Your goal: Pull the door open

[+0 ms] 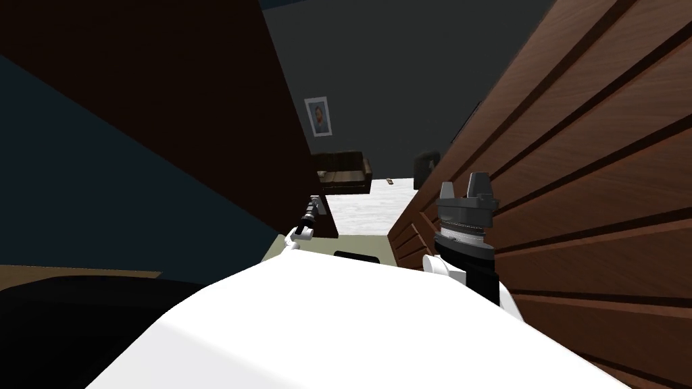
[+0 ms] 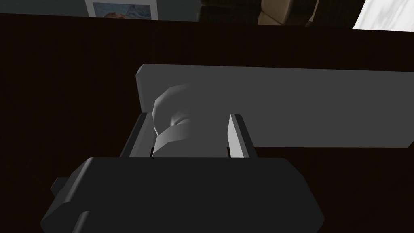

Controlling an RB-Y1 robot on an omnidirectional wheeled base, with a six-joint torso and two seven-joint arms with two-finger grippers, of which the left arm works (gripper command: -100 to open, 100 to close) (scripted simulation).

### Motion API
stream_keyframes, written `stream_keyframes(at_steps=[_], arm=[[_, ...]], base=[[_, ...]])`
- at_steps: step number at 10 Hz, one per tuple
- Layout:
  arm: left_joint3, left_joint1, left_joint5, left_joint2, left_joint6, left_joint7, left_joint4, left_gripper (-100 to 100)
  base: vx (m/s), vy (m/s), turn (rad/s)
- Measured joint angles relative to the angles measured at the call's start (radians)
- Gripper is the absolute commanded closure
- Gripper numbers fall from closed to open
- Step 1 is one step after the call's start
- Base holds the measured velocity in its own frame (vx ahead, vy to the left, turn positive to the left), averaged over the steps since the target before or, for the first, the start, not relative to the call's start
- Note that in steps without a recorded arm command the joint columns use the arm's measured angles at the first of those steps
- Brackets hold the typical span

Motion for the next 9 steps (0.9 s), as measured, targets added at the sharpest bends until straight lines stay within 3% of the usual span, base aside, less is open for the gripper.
stream_keyframes(at_steps=[3,9], arm=[[-0.020,0.009,0.004,0.029,-0.011,0.024,-0.009,100],[-0.078,0.057,0.011,0.101,-0.038,0.090,-0.035,100]], base=[[-0.179,0.089,-0.149],[-0.216,0.085,-0.151]])
